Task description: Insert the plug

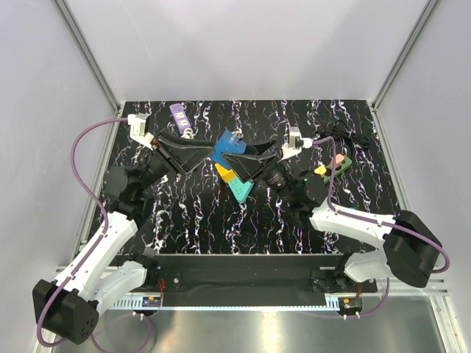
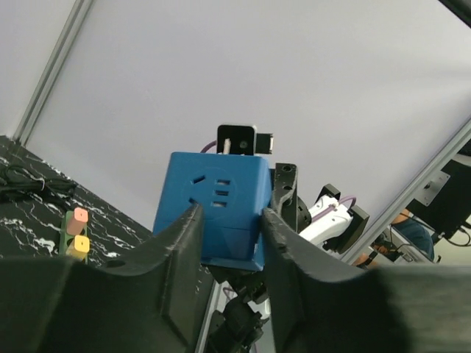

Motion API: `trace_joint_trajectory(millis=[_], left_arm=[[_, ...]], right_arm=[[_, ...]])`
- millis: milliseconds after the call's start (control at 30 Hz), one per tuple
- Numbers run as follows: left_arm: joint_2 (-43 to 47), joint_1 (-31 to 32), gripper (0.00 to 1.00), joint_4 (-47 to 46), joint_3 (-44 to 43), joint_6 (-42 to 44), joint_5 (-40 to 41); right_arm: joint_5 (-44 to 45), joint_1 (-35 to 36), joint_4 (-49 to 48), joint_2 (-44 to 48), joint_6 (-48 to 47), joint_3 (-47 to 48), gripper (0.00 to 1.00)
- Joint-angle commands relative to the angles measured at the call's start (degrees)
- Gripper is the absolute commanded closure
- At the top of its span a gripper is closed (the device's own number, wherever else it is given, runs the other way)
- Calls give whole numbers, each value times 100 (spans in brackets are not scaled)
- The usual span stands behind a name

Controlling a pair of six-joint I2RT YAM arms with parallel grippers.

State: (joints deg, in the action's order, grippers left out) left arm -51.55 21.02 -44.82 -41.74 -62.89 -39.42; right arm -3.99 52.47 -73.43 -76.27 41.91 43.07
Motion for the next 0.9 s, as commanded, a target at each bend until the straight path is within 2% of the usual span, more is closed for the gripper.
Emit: trace_joint_trajectory(millis=[0,67,100,167,200,300,433,867], left_arm=[[-118,104,67,-450,25,-189,-417],[-101,105,79,-318,-36,-22,-470],[-92,105,90,-134,-62,31,-496],[-40,105,92,69,-115,189,-470],[-31,105,80,157,-150,225,-522],[101,96,29,655,-177,514,-471],[364,96,21,834,-45,770,-286],[101,105,21,114,-230,163,-391]], right_arm=[[-102,27,-955,-28,177,290,100],[-58,18,-823,15,186,229,100],[-15,18,-674,33,177,150,100],[47,0,-559,121,63,44,100],[117,0,-654,130,45,-69,100],[232,-61,-866,200,63,-176,100],[214,-123,-849,340,-60,-18,100],[-190,-132,-980,-169,493,676,100]])
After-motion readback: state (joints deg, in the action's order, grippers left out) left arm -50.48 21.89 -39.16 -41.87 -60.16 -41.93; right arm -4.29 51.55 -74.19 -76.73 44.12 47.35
